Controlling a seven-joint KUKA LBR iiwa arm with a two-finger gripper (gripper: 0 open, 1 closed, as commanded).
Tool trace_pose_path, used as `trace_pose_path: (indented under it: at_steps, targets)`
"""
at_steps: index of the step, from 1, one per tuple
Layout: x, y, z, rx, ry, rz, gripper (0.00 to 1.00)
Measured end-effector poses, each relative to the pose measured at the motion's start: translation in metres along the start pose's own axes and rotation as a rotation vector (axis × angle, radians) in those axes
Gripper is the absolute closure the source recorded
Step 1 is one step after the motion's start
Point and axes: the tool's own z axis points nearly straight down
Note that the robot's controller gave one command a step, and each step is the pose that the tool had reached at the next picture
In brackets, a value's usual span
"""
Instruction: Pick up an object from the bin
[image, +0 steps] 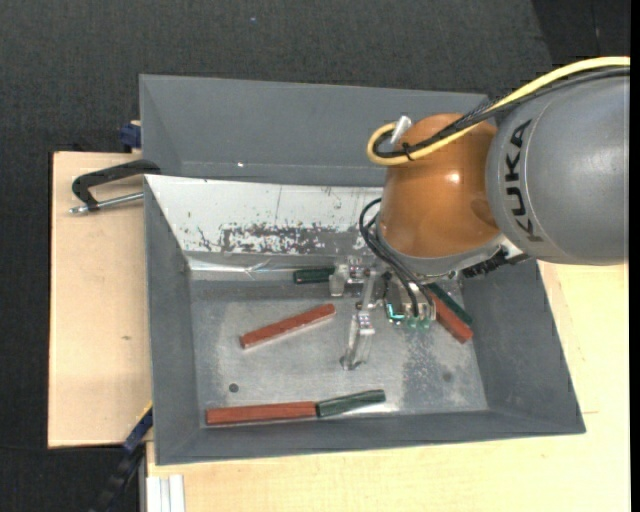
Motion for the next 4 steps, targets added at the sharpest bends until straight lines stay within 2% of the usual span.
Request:
trace_pose_path:
  at_steps: [1,2,3,4]
  targets:
    - [-0.002,0.0,-0.005,-0.001,-0.009,0.001,0.0]
    - [-0.009,0.005,0.026,-0.002,-0.015,0.066,0.0]
    - [-0.012,0.007,0.039,-0.002,-0.01,0.084,0.0]
    - [0.003,0.003,0.039,0.001,0.002,-0.052,0.0]
